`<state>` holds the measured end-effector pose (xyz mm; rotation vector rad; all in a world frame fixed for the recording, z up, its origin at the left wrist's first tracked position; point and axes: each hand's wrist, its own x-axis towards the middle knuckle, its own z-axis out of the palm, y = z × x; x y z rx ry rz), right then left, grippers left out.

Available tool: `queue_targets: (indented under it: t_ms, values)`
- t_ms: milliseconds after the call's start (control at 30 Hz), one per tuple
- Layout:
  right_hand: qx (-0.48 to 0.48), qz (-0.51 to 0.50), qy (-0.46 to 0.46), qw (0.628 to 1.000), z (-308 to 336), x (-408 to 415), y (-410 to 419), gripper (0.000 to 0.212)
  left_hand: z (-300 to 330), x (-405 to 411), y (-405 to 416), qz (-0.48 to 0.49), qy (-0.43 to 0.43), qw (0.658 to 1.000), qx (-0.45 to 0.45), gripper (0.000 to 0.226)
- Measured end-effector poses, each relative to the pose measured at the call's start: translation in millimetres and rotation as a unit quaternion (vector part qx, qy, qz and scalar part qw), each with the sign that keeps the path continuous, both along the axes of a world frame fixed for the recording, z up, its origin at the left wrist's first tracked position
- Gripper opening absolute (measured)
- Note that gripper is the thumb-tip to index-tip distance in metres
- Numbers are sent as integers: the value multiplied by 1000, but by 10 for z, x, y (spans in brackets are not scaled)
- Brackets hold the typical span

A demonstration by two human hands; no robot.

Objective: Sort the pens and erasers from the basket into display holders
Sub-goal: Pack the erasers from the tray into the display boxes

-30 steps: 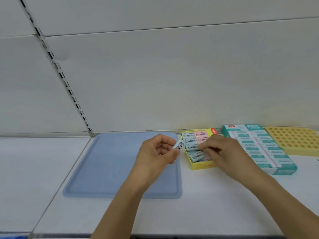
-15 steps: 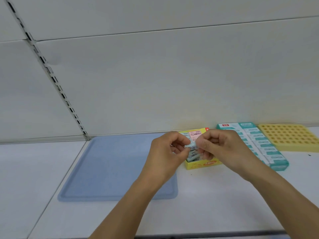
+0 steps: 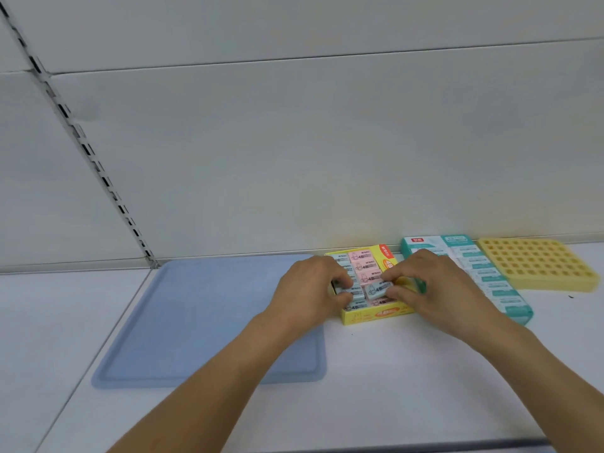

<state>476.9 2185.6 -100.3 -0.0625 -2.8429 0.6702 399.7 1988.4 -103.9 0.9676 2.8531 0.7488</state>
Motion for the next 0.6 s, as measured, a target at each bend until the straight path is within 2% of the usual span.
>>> queue_targets:
  t_ms: [200,300,400,467,533,600]
  values:
    - [35,29,48,998,-69,-91,-48,15,-88,7,8,15,1,999,46,16]
    - [71,79,57,993,-137,-109,-26,9,-83,28,1,9,7,999,48,15]
    - [69,55,77,993,-140,-101,-39,3,-85,26,-4,-1,29,999,44,17]
    - [73,45,74,994,-140,-74,-68,25,-133,50,-4,-5,60,998,35,37]
    - [97,64,-7,993,-190,-42,-109,68,-220,111,10,-41,76,996,-19,78]
    - [155,97,-96,978,-274,-4,-119,96,-320,142,-1,-79,67,990,-100,107]
